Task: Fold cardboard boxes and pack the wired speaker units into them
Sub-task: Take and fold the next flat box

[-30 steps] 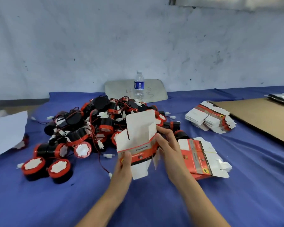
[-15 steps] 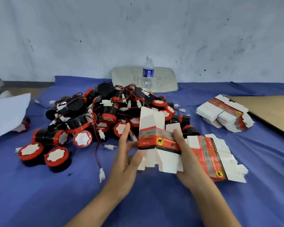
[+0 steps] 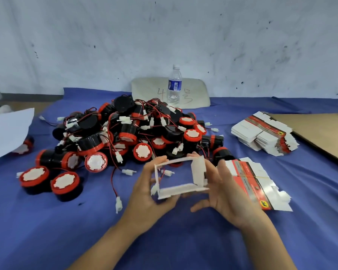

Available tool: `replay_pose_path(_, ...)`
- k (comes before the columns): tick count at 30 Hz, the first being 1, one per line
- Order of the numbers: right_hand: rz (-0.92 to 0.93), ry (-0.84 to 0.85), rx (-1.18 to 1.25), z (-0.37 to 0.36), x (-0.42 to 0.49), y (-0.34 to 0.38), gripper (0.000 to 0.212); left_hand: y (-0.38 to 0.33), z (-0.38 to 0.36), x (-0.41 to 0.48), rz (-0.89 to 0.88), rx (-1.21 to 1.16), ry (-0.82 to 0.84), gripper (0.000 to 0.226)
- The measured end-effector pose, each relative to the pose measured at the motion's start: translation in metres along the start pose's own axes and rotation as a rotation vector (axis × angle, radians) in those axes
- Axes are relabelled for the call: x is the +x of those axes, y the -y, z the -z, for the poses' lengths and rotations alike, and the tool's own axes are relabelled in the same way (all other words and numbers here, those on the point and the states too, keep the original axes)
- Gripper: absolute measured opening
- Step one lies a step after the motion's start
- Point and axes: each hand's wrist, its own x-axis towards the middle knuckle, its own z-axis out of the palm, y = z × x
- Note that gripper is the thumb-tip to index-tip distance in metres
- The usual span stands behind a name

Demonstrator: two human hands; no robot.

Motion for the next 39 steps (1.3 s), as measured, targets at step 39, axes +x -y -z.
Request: replay_pose_path(39,0.835,-0.441,-0.857,-0.051,0.002,-0.02,0.032,-0.009,0.003,-0.004,0.138,-0.277,-0.178,0.035)
